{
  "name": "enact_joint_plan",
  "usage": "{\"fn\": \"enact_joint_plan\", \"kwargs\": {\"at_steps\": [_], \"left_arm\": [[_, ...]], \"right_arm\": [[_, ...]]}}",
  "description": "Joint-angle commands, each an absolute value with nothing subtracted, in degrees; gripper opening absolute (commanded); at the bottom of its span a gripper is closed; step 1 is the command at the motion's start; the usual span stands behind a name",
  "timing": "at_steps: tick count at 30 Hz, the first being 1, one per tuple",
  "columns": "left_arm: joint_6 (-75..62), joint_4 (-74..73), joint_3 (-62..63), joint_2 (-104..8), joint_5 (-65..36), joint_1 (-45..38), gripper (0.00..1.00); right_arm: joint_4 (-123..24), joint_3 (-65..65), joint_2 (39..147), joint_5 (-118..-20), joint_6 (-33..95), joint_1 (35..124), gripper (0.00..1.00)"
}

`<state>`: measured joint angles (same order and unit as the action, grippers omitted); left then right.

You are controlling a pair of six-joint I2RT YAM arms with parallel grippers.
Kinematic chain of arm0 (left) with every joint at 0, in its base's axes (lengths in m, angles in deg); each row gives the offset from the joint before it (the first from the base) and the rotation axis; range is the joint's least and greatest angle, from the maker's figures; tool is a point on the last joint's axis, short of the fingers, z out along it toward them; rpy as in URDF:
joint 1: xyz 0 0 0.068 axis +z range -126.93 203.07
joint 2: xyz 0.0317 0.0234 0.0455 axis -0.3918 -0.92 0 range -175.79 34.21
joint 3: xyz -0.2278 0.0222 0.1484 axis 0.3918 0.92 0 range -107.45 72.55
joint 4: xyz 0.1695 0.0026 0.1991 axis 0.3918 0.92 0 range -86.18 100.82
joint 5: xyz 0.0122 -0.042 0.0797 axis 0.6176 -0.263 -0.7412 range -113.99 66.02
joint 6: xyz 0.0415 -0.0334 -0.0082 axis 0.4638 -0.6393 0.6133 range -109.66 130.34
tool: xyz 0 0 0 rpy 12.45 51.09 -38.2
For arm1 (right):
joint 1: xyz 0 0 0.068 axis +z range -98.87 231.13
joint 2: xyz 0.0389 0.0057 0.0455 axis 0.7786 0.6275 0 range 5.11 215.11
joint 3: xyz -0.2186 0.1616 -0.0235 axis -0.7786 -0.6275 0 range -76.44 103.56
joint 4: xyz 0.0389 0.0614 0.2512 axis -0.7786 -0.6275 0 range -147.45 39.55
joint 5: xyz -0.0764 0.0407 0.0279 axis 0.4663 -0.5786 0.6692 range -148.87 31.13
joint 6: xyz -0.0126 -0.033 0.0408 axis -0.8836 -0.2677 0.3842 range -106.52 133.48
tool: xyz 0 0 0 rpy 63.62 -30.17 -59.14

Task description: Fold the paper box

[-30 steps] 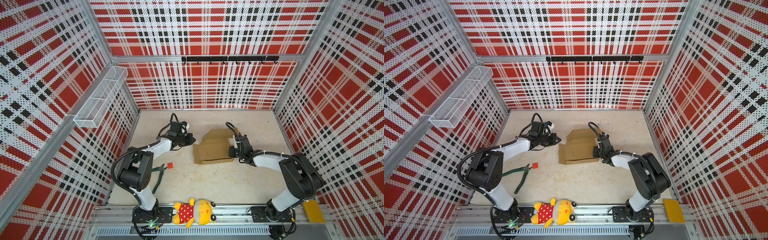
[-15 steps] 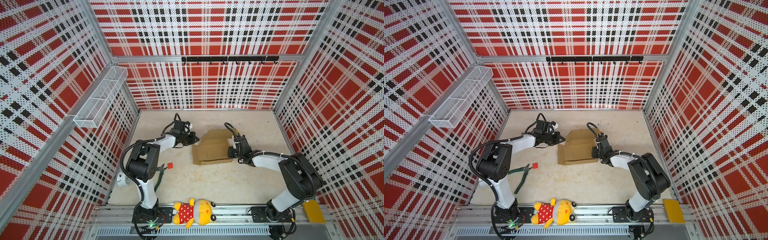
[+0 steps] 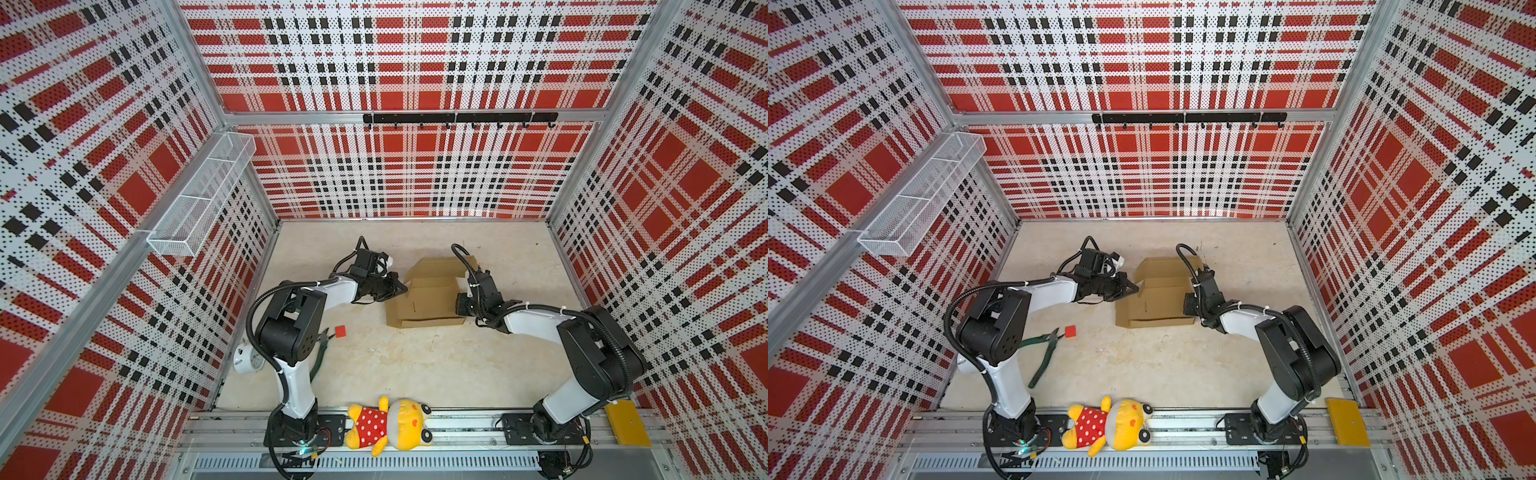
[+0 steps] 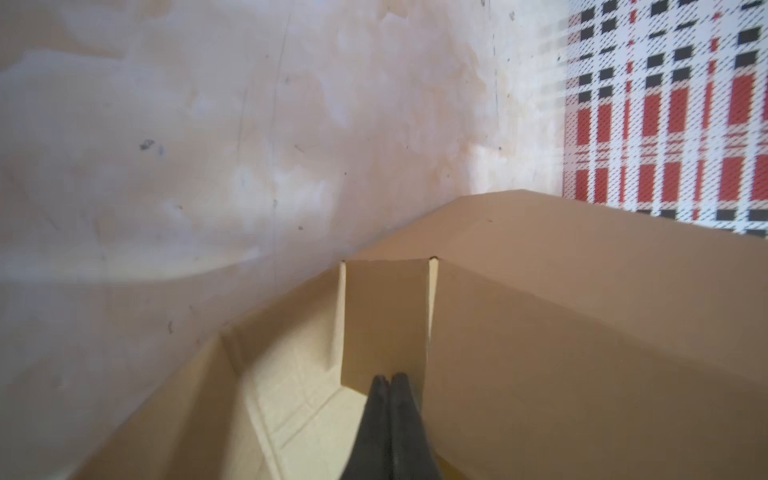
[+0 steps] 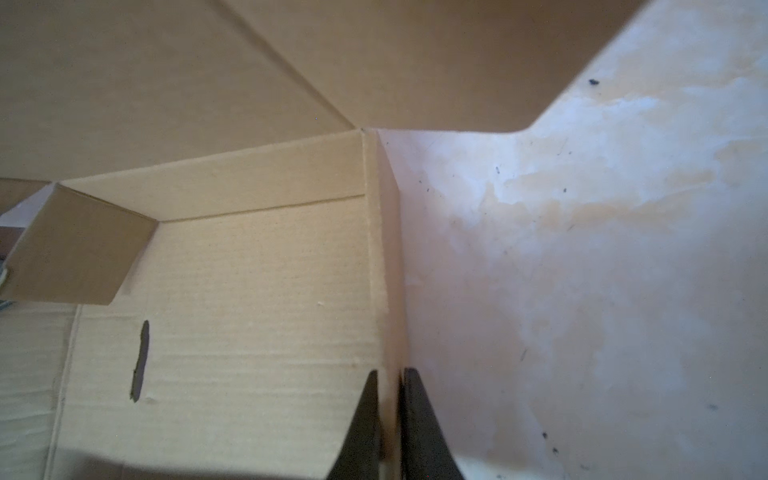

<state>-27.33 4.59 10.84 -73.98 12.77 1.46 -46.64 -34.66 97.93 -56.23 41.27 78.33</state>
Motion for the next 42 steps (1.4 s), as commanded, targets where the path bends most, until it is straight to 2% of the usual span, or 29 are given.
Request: {"fn": "enact_joint_plan", "kwargs": {"at_steps": [1, 30, 37, 42], "left_arm": [[-31.5, -0.6, 11.8, -74.9, 15.3, 2.1, 0.0], [-43.8, -12.9, 10.7, -83.6, 21.9, 4.0, 0.0], [-43.8, -12.3, 10.5, -82.2, 22.3, 4.6, 0.0], [-40.7, -8.3, 10.7, -74.9, 21.0, 4.5, 0.0]], "right_arm": [[-43.8, -33.9, 97.8, -56.2, 42.2, 78.9, 0.12], [-44.5, -31.3, 98.9, -55.1, 46.0, 82.4, 0.12], [-47.1, -30.7, 98.0, -51.7, 45.8, 82.2, 0.12], [-47.9, -30.6, 97.4, -51.2, 45.5, 80.8, 0.12]]}}
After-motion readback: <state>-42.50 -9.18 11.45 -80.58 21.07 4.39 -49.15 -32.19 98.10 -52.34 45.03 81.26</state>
